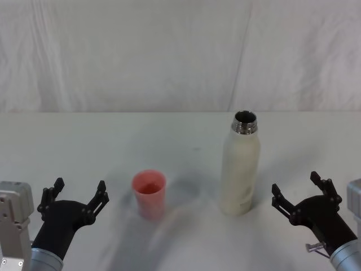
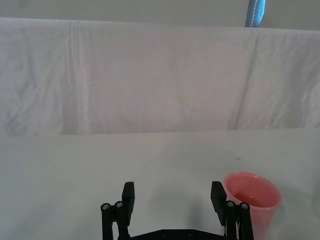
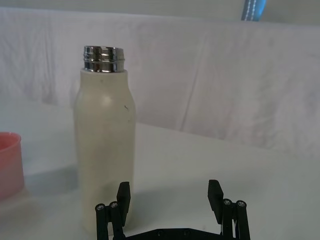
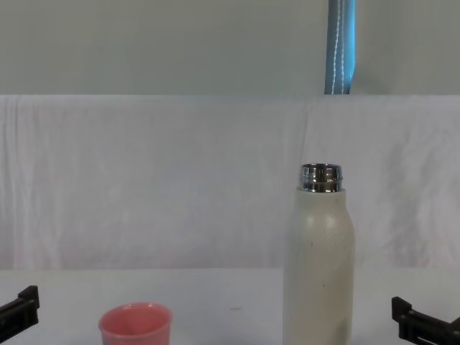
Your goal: Grasp the thermos with one hand and pour water into the cup lid.
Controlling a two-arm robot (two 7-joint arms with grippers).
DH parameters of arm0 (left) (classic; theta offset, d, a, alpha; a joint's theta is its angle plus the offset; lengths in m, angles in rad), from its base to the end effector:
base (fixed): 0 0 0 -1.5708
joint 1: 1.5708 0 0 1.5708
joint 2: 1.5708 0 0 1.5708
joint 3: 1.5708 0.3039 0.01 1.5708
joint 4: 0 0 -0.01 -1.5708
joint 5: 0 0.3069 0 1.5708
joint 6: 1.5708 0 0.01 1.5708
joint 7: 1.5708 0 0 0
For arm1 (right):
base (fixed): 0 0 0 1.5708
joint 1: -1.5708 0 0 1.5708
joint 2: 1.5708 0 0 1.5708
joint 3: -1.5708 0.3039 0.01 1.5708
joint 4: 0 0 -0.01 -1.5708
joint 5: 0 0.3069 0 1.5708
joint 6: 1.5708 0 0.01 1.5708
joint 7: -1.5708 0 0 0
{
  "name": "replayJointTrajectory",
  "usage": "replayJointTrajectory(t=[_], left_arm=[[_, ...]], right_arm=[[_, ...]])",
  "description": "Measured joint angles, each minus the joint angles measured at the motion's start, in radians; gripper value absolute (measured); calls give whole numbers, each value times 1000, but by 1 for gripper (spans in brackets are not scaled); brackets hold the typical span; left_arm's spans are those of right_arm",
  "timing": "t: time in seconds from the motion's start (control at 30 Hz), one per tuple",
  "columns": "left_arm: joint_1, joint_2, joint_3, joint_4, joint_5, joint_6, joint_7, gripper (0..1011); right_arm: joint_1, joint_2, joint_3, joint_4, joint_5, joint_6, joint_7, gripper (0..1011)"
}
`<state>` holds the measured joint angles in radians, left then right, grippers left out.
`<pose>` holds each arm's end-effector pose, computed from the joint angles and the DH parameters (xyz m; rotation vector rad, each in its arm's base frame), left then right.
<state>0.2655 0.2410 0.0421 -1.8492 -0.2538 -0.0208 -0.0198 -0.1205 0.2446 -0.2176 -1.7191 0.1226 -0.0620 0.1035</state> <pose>0.2475 0.0411 -0.2983 -0.0380 0.0140 1.4461 0.2817 0.0035 -0.3115 -0.0315 -0.0963 -1.2170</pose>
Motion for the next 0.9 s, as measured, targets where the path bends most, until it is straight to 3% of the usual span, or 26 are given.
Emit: replayJointTrajectory(t=[0.33, 0.9], left_arm=[[0, 0, 0, 0, 0, 0, 0, 1001], [0, 0, 0, 0, 0, 0, 0, 1001]], right_arm=[[-46, -48, -40, -46, -49, -1, -113, 1001], [-53, -55, -45, -52, -57, -2, -129, 1001]])
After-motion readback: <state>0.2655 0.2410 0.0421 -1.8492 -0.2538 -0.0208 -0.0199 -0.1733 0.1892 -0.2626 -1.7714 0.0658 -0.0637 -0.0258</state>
